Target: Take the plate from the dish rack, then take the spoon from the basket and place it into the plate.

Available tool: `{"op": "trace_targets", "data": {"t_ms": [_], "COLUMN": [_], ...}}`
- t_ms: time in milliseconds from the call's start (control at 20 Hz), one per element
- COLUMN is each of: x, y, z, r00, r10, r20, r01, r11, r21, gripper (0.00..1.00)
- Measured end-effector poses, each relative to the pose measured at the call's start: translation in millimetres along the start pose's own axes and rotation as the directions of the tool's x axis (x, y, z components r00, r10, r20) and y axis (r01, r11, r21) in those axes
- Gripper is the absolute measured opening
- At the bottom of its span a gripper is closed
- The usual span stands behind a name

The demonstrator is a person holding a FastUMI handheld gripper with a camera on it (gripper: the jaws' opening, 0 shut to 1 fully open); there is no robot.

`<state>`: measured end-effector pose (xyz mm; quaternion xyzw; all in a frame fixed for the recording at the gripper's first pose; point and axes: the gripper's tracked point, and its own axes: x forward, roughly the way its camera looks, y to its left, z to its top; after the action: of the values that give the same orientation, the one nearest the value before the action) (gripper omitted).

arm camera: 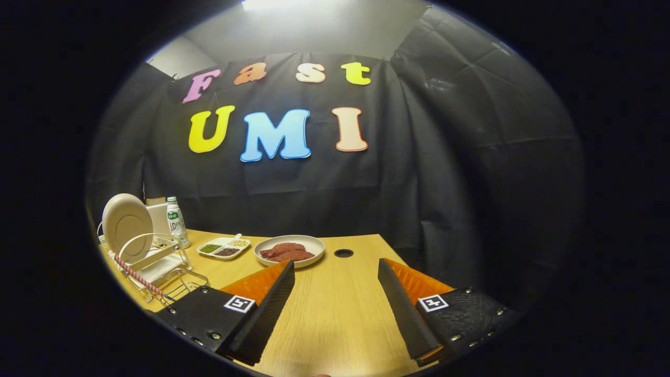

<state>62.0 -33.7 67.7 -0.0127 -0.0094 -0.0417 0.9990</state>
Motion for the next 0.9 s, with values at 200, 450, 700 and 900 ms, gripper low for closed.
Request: {"op": "trace_targets", "data": {"t_ms": [200,450,700,900], "x": [-47.1,-121.7,-162.2,-165.9], "y": [-21.6,5.7,97.2,195.3], "z": [43.4,99.6,124.9,131.3], "r00": [0.993,0.973,0.973,0.993], "r10": [-0.121,-0.23,-0.229,-0.105], "r20": [-0.001,-0.001,-0.041,-0.059], "r01": [0.121,0.227,0.221,0.099], "r11": [0.991,0.963,0.965,0.989], "r21": [-0.054,-0.143,-0.139,-0.107], "gripper": [0.98,0.97,0.97,0.98]}}
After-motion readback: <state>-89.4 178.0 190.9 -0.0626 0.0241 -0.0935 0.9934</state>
